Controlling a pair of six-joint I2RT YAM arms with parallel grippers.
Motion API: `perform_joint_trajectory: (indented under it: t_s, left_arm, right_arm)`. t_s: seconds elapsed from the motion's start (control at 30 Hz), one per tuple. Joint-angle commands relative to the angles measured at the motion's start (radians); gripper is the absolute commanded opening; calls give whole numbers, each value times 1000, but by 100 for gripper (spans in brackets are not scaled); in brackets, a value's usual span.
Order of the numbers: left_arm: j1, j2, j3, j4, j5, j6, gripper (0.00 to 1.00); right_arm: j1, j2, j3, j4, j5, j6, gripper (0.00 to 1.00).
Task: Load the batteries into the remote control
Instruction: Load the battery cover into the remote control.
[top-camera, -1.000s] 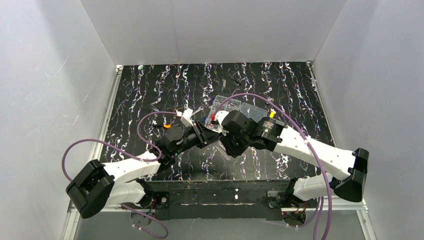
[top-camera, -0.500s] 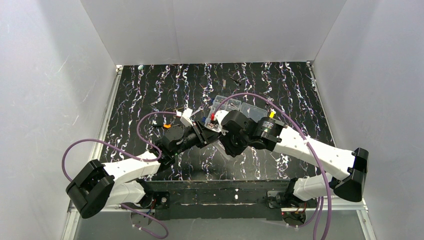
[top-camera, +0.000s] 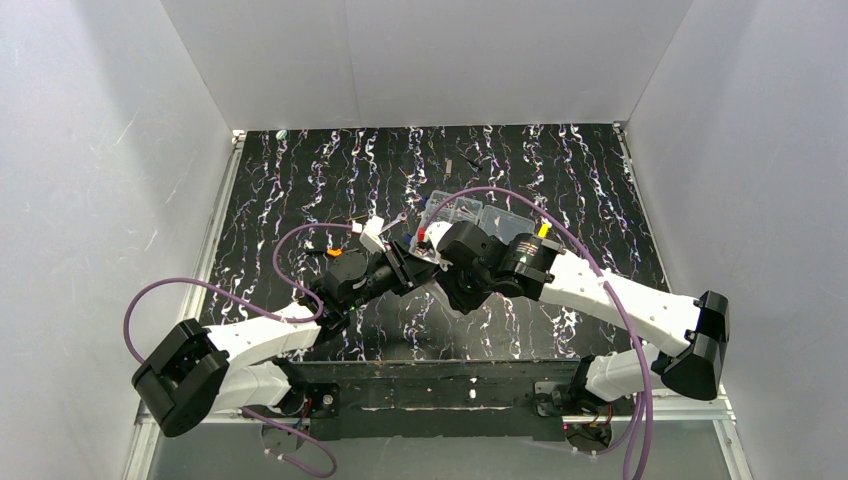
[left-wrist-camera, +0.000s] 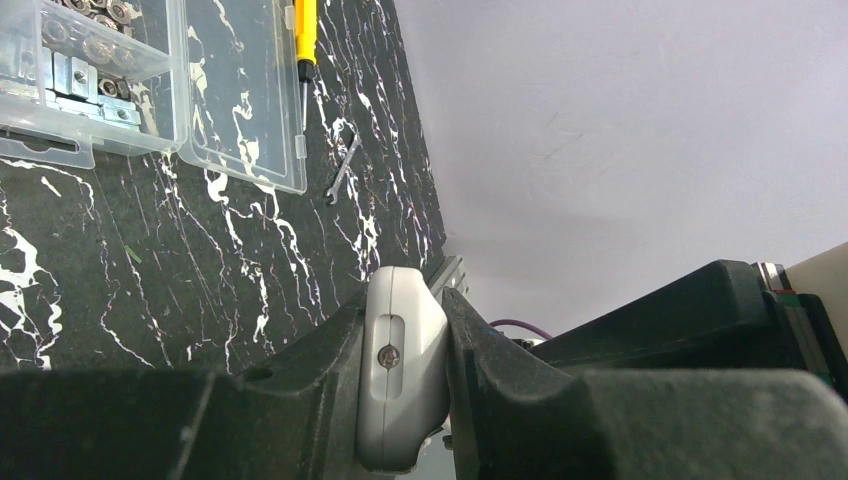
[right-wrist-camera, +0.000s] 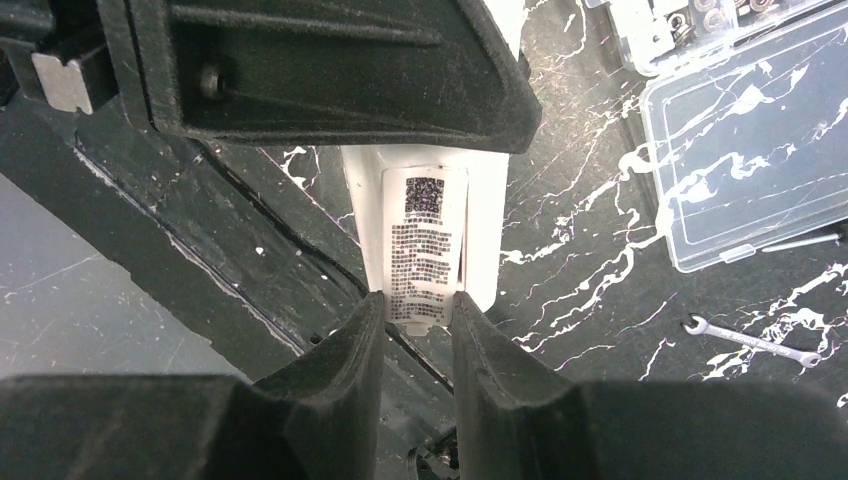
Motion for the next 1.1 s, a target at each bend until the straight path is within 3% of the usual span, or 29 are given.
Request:
perform_joint_trajectory:
  t_s: [0.0, 0.5, 1.07]
  left_arm:
    - [-7, -14, 48, 79, 34, -26, 0]
    - [-8, 6, 39, 109, 33, -51, 0]
    - [-7, 20, 39, 123, 35, -65, 0]
  right_arm:
    - [-10, -2, 9, 89, 49, -11, 5]
    - [-12, -6, -1, 81, 80, -23, 23]
    - [-12, -19, -8, 75, 109, -36, 33]
